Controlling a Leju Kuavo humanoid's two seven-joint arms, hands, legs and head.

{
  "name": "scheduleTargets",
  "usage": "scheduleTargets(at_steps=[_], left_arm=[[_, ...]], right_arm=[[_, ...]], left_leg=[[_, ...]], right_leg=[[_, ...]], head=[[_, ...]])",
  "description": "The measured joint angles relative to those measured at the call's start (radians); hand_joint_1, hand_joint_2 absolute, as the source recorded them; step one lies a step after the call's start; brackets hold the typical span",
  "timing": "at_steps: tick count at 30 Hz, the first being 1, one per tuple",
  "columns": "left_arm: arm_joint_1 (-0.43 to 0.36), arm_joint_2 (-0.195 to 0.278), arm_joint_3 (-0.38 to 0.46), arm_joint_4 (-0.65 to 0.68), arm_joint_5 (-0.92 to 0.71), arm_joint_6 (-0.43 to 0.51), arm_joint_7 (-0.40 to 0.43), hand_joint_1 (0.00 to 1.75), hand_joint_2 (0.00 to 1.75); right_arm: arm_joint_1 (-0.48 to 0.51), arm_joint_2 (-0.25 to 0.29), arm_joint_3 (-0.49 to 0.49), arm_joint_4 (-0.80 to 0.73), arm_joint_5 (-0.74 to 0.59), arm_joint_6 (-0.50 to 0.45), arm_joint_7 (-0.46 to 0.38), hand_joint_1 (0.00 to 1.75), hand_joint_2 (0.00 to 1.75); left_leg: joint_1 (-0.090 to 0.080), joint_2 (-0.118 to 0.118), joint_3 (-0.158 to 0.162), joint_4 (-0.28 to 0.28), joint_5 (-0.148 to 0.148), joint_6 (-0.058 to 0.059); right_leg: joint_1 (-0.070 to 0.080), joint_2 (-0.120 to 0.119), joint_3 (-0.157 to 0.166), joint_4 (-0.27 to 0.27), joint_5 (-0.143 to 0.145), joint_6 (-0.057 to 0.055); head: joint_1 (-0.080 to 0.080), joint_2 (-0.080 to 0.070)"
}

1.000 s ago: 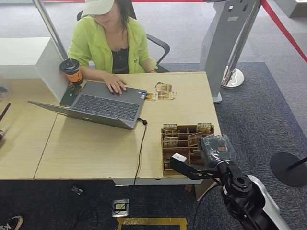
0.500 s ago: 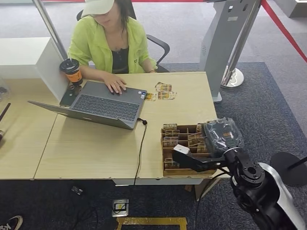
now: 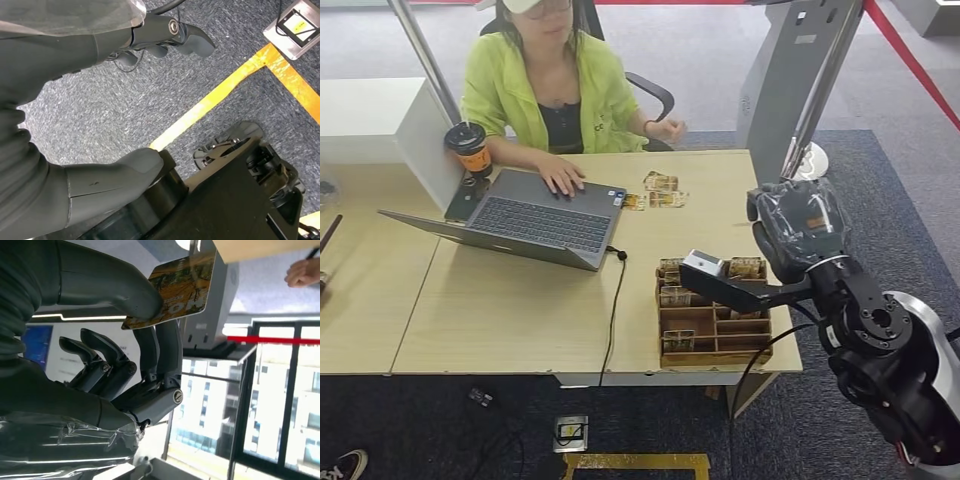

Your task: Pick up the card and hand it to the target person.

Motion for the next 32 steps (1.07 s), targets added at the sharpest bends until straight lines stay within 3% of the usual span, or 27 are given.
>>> scheduleTargets(at_steps=[10,14,23,32], left_arm=[[-0.028,-0.002,-0.018,0.0,-0.033,-0.019,0.014,0.0,1.75],[-0.037,-0.004,-0.027,0.0,-0.043,-0.027,0.025,0.0,1.75],[-0.051,-0.005,-0.042,0.0,-0.044,-0.024,0.028,0.0,1.75],[-0.051,-0.005,-0.048,0.0,-0.045,-0.017,0.043,0.0,1.75]], right_arm=[[-0.122,0.05,0.024,0.326,0.095,-0.464,-0.052,1.75,1.75],[-0.142,0.086,0.022,0.486,0.14,-0.601,-0.063,1.75,1.75],[-0.191,0.176,0.023,0.8,0.221,-0.796,-0.078,1.75,1.75],[-0.218,0.236,0.024,1.009,0.264,-0.875,-0.069,1.75,1.75]], left_leg=[[0.0,-0.003,-0.001,0.0,0.0,0.0],[0.0,-0.003,-0.001,0.0,0.0,0.0],[0.0,-0.004,-0.001,0.0,0.0,0.0],[0.0,-0.004,-0.001,0.0,0.0,0.0]], right_leg=[[0.0,-0.002,0.0,0.0,0.0,0.0],[0.0,-0.003,0.0,0.0,0.0,0.0],[0.0,-0.003,0.0,0.0,0.0,0.0],[0.0,-0.003,0.0,0.0,0.0,0.0]], head=[[0.0,0.0],[0.0,0.0],[-0.001,0.0],[0.0,0.0]])
